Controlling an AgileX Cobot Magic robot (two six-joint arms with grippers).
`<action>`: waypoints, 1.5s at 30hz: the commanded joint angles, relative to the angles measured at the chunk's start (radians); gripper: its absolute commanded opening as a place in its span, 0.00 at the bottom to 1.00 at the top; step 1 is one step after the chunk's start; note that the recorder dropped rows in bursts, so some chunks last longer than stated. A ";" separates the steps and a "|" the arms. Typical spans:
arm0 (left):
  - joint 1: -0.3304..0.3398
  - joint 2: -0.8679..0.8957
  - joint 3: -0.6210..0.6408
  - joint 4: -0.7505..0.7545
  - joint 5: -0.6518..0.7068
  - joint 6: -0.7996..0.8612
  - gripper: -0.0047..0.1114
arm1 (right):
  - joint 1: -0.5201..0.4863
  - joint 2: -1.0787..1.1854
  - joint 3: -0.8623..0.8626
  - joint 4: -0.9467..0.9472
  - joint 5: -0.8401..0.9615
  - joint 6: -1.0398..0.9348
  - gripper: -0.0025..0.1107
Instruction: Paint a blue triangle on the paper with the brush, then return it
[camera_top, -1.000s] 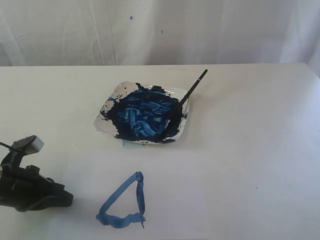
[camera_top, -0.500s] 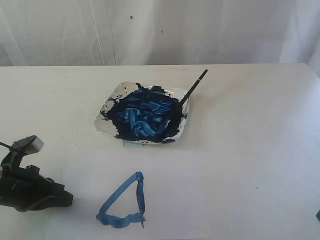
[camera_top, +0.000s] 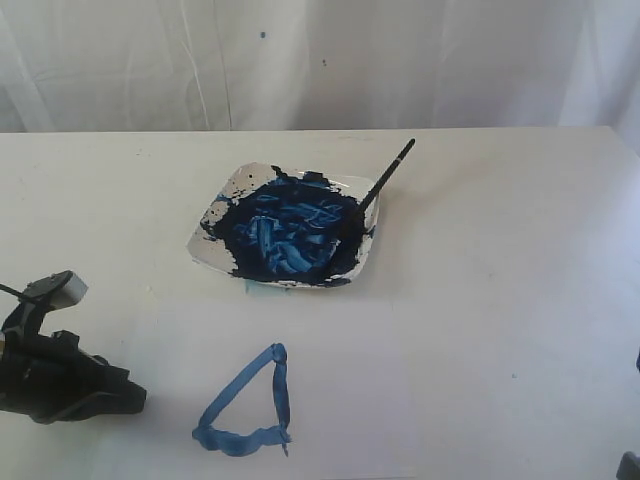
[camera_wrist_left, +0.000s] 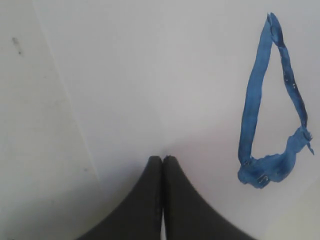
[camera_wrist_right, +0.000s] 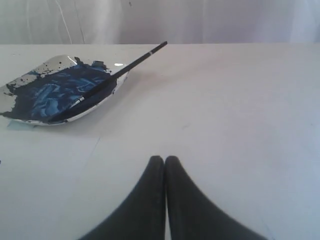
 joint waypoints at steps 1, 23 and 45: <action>-0.004 -0.009 0.005 0.007 0.010 0.001 0.04 | -0.048 -0.043 0.005 0.002 0.072 -0.005 0.02; -0.004 -0.009 0.005 0.007 0.010 0.001 0.04 | -0.464 -0.198 0.005 0.021 0.220 0.046 0.02; -0.004 -0.009 0.005 0.007 0.012 0.001 0.04 | -0.252 -0.217 0.005 0.024 0.236 -0.009 0.02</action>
